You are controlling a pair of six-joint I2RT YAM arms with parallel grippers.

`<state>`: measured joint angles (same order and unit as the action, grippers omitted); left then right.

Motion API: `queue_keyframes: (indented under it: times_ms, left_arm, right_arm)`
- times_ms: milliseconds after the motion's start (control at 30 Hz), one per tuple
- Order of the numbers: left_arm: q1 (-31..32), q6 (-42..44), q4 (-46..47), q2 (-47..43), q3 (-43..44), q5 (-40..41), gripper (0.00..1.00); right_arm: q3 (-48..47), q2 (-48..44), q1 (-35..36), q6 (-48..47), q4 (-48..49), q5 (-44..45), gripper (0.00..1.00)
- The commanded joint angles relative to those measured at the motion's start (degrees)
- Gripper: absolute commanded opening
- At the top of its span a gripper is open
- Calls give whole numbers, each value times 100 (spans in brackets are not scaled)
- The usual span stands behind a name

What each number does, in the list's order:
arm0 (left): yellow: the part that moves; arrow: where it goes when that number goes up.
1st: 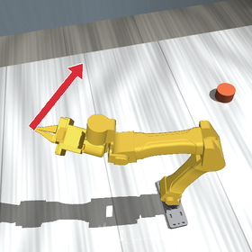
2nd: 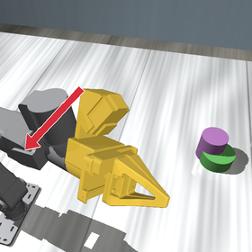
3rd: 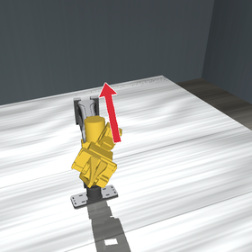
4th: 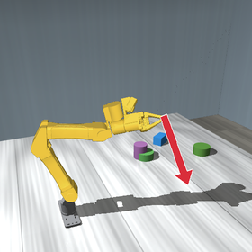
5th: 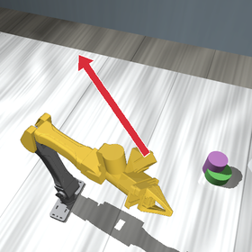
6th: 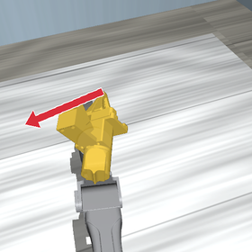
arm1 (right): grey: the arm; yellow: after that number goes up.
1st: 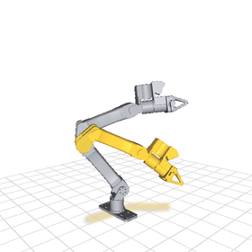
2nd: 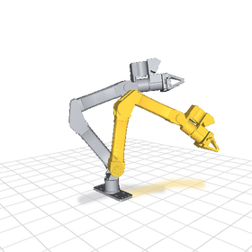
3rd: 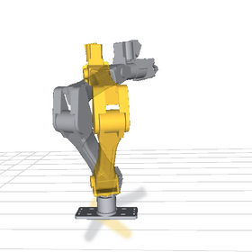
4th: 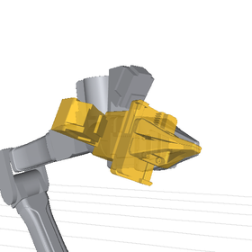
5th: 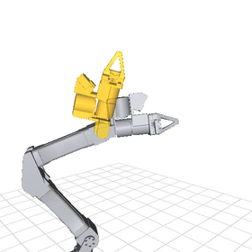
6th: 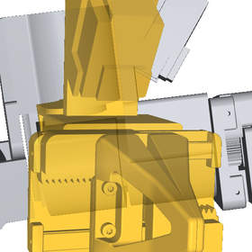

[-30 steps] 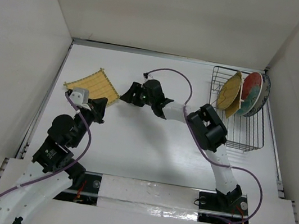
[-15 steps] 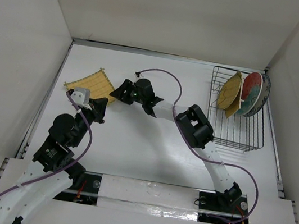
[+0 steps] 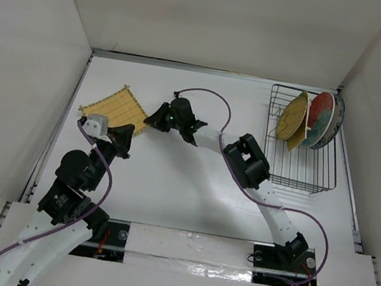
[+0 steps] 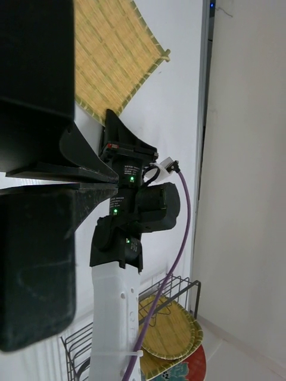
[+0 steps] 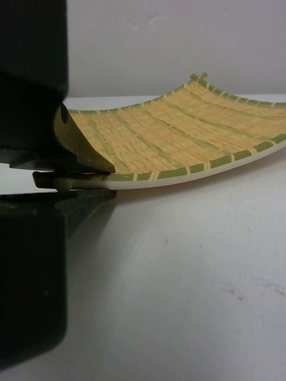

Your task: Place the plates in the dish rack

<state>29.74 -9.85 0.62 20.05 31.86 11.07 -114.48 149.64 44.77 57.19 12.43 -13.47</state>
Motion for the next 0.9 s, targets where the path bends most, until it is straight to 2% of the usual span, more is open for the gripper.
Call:
queue_keyframes:
  times_ms: [0, 33, 167, 233, 433, 600, 767, 867]
  left_arm:
    - [-29, 71, 219, -72, 119, 18, 2]
    - [-29, 71, 210, -63, 119, 1, 2]
    - [-29, 53, 210, -72, 137, -44, 2]
    - [-29, 53, 219, -98, 137, -52, 2]
    - [-29, 27, 219, -212, 137, -88, 2]
    - [-29, 9, 237, -326, 137, -175, 2]
    - [-29, -35, 219, -458, 110, -202, 2]
    - [-29, -87, 184, -397, 136, -246, 4]
  right_arm:
    - [179, -136, 93, -103, 40, -41, 10]
    - [319, -207, 93, -24, 284, -67, 0]
    - [1582, -804, -13, 292, 1612, -348, 0]
    - [1840, -1268, -65, 241, 2042, -436, 0]
    - [2807, -2605, -311, 345, 2790, -586, 0]
    - [3370, -3817, -478, 320, 2810, -227, 0]
    - [3695, -4312, -601, 117, 2317, -32, 0]
    - [3976, -4496, -672, 309, 2536, -76, 0]
